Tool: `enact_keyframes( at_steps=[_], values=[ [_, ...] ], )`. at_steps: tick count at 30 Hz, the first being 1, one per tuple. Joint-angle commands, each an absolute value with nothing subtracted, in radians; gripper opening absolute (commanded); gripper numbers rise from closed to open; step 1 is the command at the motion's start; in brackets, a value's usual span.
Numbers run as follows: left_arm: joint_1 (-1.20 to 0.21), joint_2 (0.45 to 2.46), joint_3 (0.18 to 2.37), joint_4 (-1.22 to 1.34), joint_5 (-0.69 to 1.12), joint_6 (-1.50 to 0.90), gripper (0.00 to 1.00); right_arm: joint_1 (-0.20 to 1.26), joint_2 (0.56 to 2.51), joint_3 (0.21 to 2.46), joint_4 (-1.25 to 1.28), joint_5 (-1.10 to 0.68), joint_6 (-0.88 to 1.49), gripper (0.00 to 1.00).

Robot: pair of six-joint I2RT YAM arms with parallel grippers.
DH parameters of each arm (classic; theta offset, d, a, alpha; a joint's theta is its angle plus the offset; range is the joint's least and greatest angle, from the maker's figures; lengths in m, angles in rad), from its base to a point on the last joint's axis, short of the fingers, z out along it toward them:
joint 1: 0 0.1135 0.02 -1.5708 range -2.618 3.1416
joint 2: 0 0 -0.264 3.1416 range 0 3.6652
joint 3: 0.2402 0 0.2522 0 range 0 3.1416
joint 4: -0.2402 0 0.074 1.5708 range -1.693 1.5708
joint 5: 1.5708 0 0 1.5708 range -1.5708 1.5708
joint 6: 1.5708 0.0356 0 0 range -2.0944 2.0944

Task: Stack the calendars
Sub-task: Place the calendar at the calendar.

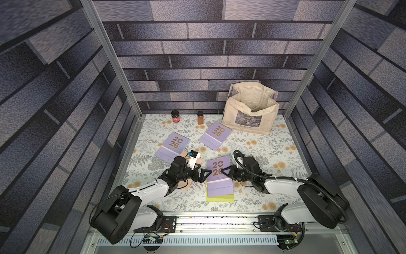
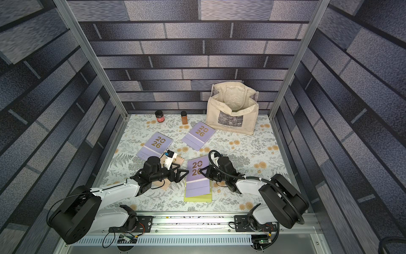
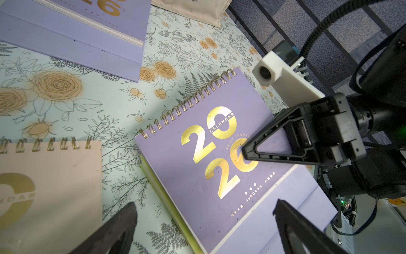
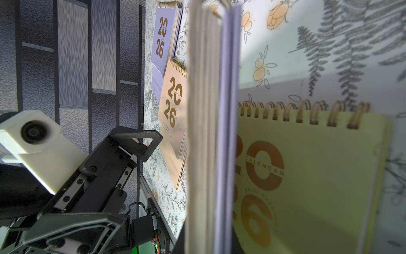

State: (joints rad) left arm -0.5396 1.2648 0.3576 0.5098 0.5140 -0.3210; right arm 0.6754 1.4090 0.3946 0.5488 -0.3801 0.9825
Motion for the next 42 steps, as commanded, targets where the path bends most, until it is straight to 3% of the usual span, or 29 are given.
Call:
enact_keyframes(
  at_steps=[1,13,22,42],
  values=[
    [-0.546,1.291,0.382,0.522,0.547,-0.309,1.0,0.692,1.419,0.366,0.569,-0.356,0.986,0.0],
    [-0.548,1.295,0.397,0.522,0.553,-0.306,1.0,0.712,1.436,0.334,0.625,-0.313,1.036,0.0],
    [-0.55,1.301,0.425,0.516,0.662,-0.314,1.0,0.714,1.476,0.318,0.646,-0.301,1.044,0.0],
    [-0.578,1.362,0.474,0.497,0.705,-0.317,1.0,0.714,1.403,0.29,0.576,-0.349,0.988,0.0]
  ],
)
